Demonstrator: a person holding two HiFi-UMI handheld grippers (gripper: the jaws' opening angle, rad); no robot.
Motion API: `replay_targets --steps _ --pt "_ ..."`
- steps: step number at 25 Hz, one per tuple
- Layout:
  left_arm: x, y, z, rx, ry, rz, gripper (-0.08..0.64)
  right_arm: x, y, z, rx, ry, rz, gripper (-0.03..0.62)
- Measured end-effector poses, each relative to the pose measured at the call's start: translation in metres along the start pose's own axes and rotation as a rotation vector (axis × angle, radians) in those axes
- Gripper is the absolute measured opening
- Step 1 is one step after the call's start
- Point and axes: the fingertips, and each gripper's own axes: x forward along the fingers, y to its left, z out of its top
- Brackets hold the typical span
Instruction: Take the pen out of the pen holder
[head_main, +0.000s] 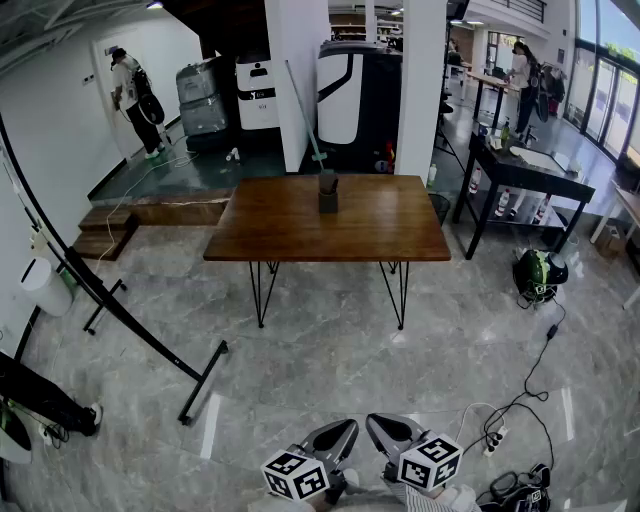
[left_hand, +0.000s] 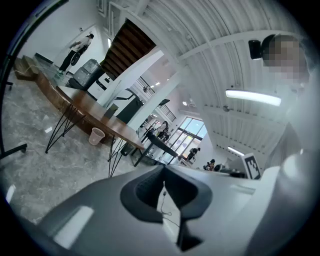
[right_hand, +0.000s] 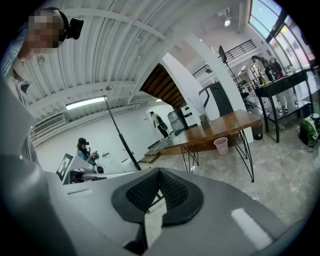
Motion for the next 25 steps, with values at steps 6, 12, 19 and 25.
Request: replay_targets --steps 6,12,19,25 --pt "-0.001 0.006 -0.002 -0.024 -0.014 0.011 0.008 0.002 0.002 -0.002 -0.01 0.011 0.035 0.0" --pt "0.021 0.022 0.011 -0.024 -0.017 -0.003 0.008 0.017 -0.015 0.011 -0.025 -0.003 0.021 0.0" --pt "0.06 0.058 0.06 0.009 -0.002 -0.025 0.008 0.068 -0.041 0.052 -0.036 -0.024 0.011 0.0" --pt "0.092 0.096 0.107 0.039 0.025 -0.018 0.008 0.123 -0.064 0.09 -0.042 -0.036 -0.001 0.0"
